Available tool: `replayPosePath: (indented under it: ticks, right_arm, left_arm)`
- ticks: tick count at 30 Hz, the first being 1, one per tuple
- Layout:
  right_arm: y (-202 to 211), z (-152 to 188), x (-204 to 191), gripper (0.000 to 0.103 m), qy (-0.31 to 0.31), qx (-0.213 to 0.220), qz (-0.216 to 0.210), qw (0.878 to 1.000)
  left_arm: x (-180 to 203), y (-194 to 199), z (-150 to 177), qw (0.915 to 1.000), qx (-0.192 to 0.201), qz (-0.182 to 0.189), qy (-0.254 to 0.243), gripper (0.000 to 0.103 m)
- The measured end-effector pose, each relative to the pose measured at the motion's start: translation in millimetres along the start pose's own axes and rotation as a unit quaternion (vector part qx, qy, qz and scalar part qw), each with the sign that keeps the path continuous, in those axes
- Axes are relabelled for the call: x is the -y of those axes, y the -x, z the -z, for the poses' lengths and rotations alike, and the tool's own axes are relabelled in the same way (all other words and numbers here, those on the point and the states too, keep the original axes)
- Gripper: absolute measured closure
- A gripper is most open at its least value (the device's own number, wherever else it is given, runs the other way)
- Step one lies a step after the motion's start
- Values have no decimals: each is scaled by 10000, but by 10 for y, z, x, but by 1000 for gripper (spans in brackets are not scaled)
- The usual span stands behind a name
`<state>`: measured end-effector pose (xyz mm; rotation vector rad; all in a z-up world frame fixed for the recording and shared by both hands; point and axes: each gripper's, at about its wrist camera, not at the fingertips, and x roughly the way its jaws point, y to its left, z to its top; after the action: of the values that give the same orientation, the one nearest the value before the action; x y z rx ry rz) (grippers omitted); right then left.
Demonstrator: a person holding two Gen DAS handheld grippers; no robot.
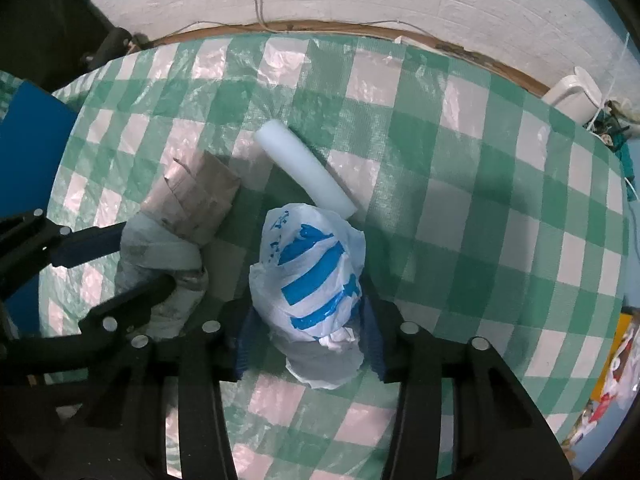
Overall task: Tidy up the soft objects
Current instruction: 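Grasp the clear-wrapped bundle with the left gripper while the right gripper grasps the white-blue bag, then lift the bundle with the left gripper while the right gripper carries the bag toward the box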
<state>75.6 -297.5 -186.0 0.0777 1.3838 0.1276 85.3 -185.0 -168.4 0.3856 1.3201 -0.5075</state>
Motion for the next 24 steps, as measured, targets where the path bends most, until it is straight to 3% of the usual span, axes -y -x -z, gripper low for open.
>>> replayPosePath:
  ticks: [10,24]
  right_arm:
    - [325,49,-31,61,-34,262,-3,9997]
    - [752,183,-386,61,310,496,0,9983]
  left_arm:
    - [-117,119,23,9997,44,-226,117,73]
    - [-234,727,258,9964,537,-655,92,73]
